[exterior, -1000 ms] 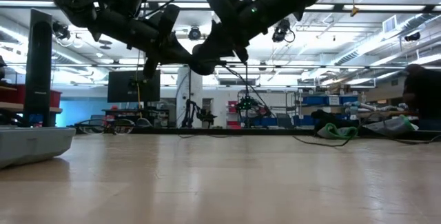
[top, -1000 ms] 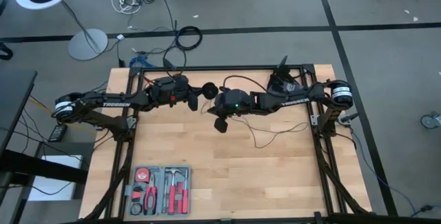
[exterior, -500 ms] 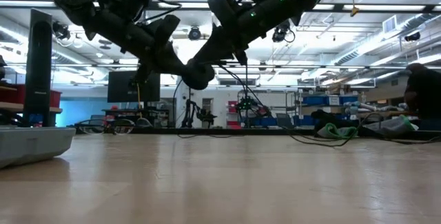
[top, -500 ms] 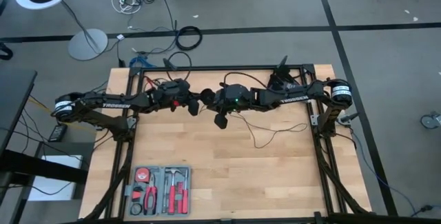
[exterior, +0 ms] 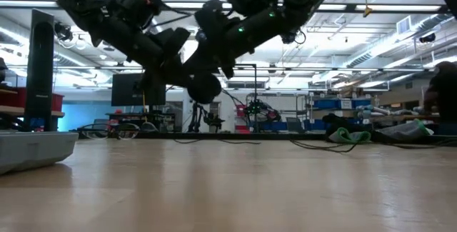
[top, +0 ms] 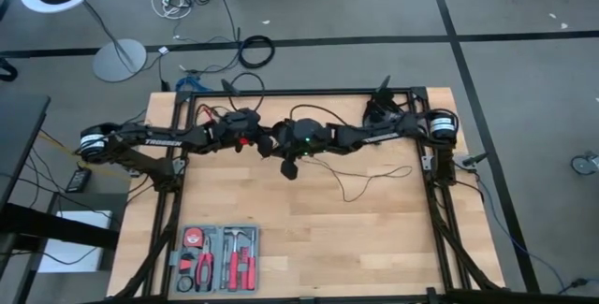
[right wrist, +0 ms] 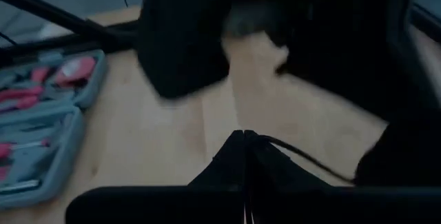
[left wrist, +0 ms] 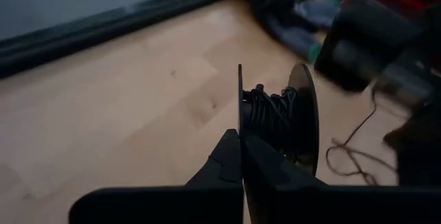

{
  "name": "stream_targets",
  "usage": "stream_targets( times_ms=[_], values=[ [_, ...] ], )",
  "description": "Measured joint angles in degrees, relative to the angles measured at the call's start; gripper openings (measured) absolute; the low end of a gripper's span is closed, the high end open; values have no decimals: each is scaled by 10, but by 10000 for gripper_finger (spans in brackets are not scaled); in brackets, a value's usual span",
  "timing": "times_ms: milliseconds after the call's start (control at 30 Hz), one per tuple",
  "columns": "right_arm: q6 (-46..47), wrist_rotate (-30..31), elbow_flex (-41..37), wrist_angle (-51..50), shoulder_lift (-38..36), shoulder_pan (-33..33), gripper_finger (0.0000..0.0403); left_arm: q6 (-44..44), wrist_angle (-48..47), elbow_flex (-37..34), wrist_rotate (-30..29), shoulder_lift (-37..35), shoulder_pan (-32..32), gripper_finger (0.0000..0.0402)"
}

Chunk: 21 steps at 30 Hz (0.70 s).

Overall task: Coil cords
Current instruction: Coil the black wire onto the black spool

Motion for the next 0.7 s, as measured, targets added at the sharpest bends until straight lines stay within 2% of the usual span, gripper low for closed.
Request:
stream_targets(
  times_ms=[200,300,500,700],
  values=[
    [-60,53,64,-118,-1,-8,0,4,-25,0,5,14,0,0],
    [-76,58,72,-128,-9,-19,0,13,-23,0,6,14,0,0],
    [-74,142,73,-207,-28,-38,0,19,-37,1,17,14,1,0],
    [-37,190,74,-297,-43,-42,0,29,-32,1,27,12,8,0]
  ],
)
